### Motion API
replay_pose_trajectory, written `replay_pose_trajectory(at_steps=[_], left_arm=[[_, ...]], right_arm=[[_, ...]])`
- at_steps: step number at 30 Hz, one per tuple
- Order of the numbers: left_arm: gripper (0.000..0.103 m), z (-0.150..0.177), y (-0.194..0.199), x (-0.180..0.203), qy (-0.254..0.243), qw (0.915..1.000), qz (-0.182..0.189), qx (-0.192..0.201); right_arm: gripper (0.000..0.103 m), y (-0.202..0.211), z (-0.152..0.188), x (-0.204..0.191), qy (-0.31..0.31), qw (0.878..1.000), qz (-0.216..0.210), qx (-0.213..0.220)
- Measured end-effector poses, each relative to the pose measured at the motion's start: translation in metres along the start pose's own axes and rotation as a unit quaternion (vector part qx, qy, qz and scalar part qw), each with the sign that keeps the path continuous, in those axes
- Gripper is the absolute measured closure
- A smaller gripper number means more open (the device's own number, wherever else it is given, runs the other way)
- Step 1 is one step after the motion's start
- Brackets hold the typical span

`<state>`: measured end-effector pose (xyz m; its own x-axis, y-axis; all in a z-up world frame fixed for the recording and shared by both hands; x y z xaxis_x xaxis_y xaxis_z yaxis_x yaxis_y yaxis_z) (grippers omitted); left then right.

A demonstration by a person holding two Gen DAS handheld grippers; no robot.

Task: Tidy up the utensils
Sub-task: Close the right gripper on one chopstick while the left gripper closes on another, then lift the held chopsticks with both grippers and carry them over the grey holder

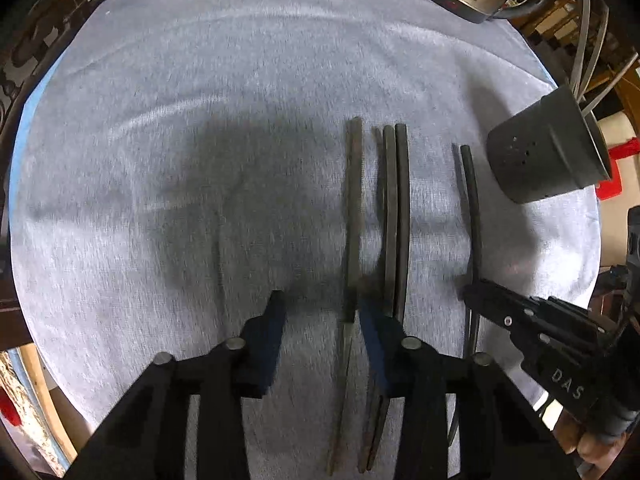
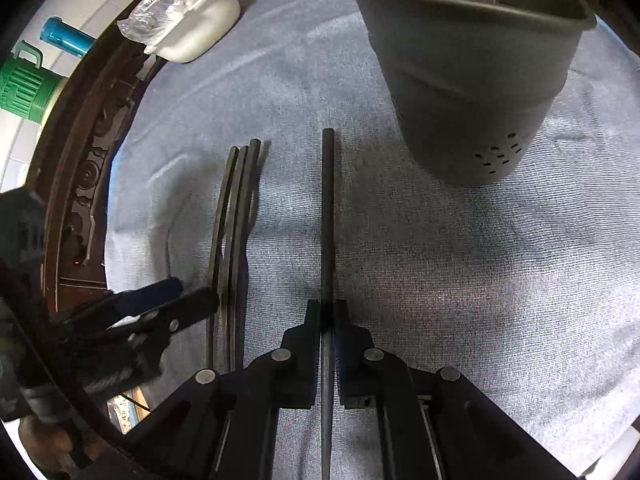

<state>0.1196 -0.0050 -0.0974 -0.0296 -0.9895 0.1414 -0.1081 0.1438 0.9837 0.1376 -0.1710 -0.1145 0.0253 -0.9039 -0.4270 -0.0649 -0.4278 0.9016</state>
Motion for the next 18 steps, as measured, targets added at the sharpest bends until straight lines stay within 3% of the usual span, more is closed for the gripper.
replay_pose_trajectory(at_steps=[1,3,4,14,18], left_arm=[[0.07,-0.003,-0.001,0.002,0.0,1.0,-0.001,0.0],[0.093,-0.01,-0.002,0.004,-0.005,1.0,0.002,-0.007],[0.094,-0.015,-0.004,0.003,-0.009,0.9998,0.006,-0.017],[0.093,-0.032,-0.006,-0.016,-0.019,0.9967,0.029,-0.073],[0.085,-0.045,-0.009,-0.019,-0.017,0.9945,0.046,-0.093]], right_arm=[[0.095,0.001,0.0,0.0,0.001,1.0,-0.001,-0.001],[0.095,0.0,-0.001,-0.001,0.002,1.0,0.0,-0.005],[0.095,0.0,-0.003,-0.001,0.002,1.0,0.001,-0.007],[0.094,-0.013,-0.024,-0.022,0.016,0.996,0.06,-0.071],[0.093,-0.02,-0.033,-0.034,0.02,0.991,0.091,-0.097]])
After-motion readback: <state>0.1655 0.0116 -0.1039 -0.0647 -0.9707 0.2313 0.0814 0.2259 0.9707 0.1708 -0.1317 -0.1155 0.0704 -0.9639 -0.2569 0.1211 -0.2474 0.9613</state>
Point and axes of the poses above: each gripper's, at about its wrist camera, not at the fingertips, and y roughly against the way its jaws point, x to its right, z to its underside, the point moved 1 cm from there along -y, roughly the way its jaws point, and after that the axes turned 9 degrees about -y, right-handed, at the moved point
